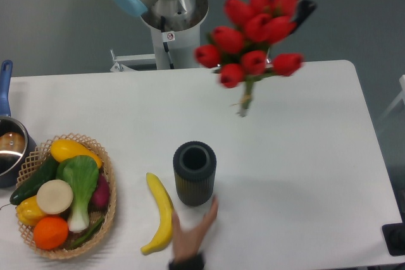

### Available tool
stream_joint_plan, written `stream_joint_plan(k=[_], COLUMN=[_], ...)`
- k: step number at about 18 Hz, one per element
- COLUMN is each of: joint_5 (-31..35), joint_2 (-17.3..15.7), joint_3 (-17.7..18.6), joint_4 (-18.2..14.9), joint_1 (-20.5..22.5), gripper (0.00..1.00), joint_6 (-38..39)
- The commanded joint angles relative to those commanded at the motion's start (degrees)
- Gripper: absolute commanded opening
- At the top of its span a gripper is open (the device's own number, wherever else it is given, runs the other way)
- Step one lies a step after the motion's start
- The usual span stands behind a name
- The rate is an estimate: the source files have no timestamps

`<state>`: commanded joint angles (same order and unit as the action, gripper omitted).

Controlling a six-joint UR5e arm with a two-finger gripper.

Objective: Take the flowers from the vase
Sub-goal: 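Raise the tulips higher, clear of the vase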

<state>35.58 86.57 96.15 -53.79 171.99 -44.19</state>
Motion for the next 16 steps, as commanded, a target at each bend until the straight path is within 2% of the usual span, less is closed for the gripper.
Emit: stream_joint_plan(k=[2,5,8,16], joint_5=[1.85,3.34,9.13,10.82], joint_2=[0.17,2.55,3.78,6.15], joint_3=[0.97,0.97,0.89,1.24], joint_4=[-0.09,-0.44,-0.61,-0.62], joint_1=[1.67,2.99,3.7,4.75], gripper=[0.38,0.38,0.38,0.38], joint_6=[-5.09,-10.64,-14.95,-17.16])
